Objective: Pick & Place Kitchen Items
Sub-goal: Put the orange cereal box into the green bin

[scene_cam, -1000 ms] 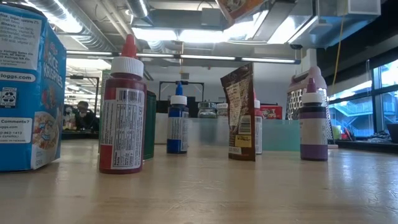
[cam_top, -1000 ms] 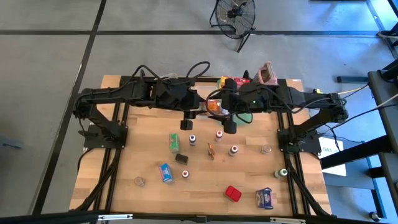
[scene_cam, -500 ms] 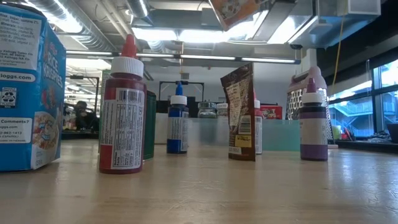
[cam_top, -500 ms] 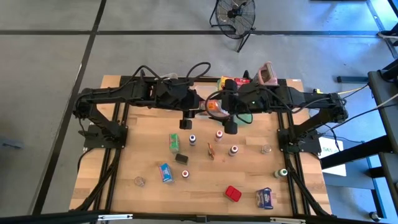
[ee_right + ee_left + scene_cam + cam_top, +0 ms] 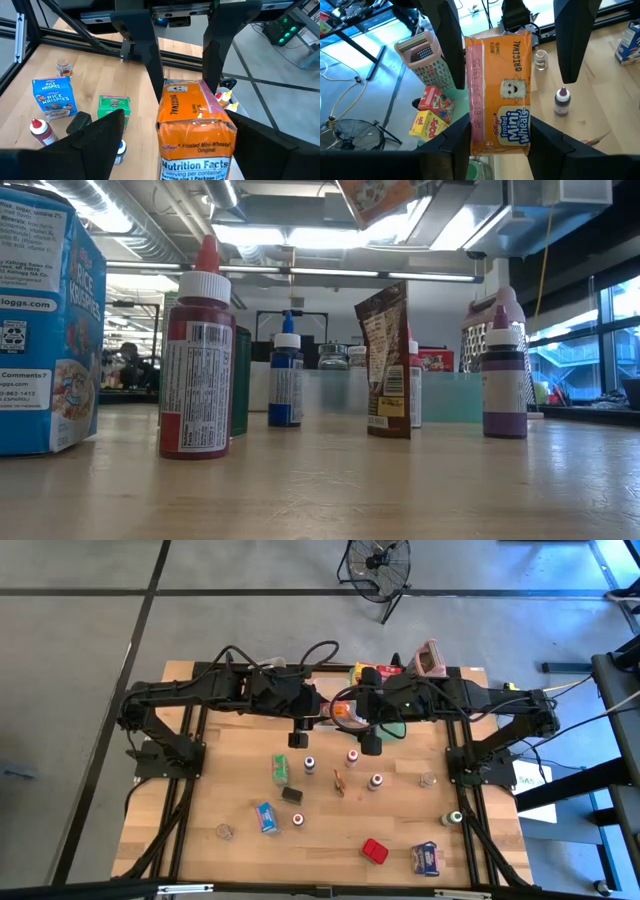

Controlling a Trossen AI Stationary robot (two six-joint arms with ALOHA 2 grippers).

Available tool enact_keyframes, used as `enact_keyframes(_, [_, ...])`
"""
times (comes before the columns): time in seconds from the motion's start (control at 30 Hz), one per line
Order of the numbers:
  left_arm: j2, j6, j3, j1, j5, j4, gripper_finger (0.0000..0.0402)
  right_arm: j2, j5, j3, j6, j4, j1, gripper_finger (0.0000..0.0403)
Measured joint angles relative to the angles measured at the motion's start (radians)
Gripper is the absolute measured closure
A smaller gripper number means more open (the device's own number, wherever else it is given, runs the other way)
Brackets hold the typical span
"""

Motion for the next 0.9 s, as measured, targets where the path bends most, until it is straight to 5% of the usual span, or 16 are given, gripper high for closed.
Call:
enact_keyframes(0.3, [0.000, 0.002, 0.000, 0.000, 0.001, 0.000, 0.0249, 0.000, -0.001, 0.000, 0.000, 0.000, 0.000, 0.0111])
enact_keyframes(0.9, [0.000, 0.003, 0.000, 0.000, 0.023, -0.001, 0.0245, 0.000, 0.000, 0.000, -0.003, 0.000, -0.003, 0.0257])
